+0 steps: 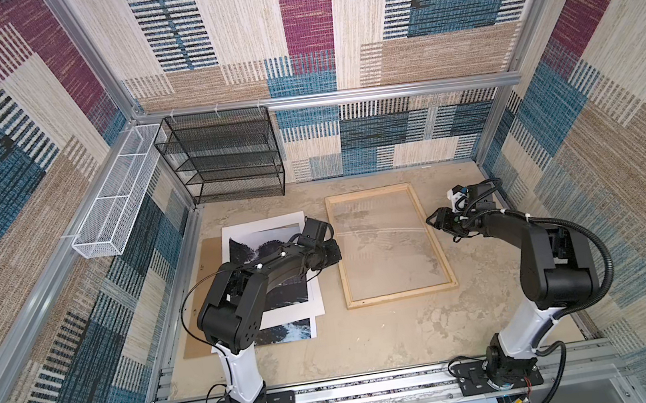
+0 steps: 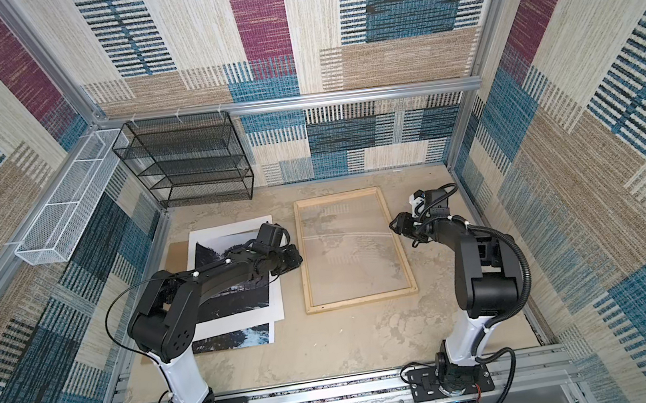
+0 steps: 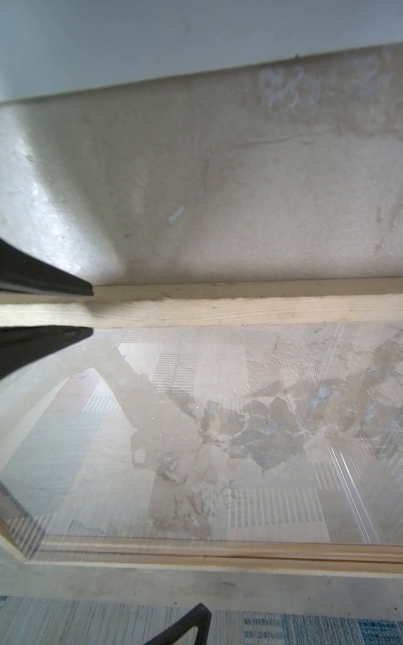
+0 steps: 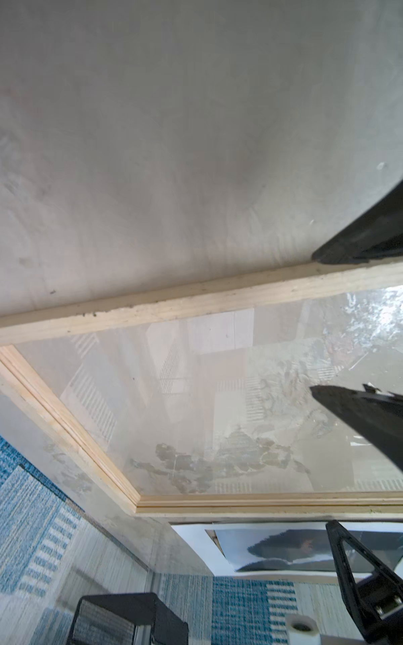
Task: Put the photo into the frame
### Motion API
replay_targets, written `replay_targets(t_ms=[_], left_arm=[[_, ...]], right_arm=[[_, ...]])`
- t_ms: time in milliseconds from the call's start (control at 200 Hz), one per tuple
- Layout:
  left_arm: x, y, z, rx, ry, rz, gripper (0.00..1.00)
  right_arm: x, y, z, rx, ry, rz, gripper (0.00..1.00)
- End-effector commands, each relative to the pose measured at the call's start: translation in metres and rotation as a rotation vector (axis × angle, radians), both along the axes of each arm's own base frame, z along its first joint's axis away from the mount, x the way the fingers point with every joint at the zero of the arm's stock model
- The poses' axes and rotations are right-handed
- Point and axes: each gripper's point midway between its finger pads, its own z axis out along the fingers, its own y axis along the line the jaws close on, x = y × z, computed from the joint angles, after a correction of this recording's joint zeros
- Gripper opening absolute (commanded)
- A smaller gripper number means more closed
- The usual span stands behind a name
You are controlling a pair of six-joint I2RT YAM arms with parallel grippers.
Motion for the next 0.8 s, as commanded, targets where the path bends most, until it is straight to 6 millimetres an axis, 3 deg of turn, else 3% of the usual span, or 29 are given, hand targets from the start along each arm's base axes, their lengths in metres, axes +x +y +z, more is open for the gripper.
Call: replay_targets(t_ms=[0, 346, 541, 686, 791], left_arm=[[0.002, 0.002, 0.004, 0.018, -0.026, -0.017, 0.21], [0.002, 0.002, 0.004, 0.021, -0.028, -0.015, 0.21], [0.003, 0.002, 0.000, 0.032, -0.017, -0.015, 0.29], [0.004, 0.001, -0.002, 0.027, -0.010, -0.013, 0.27], [0.003, 0.000, -0.004, 0.025, -0.004, -0.012, 0.25]], right_arm=[[-0.005, -0.010, -0.005, -0.063, 0.022, -0.036, 0.57], [-0.037, 0.005, -0.025, -0.097, 0.087, -0.076, 0.54], [-0.059, -0.002, -0.014, -0.149, 0.076, -0.146, 0.54], [-0.074, 0.006, 0.001, -0.125, 0.040, -0.141, 0.54], [-0.083, 0.014, 0.002, -0.106, 0.055, -0.131, 0.54]])
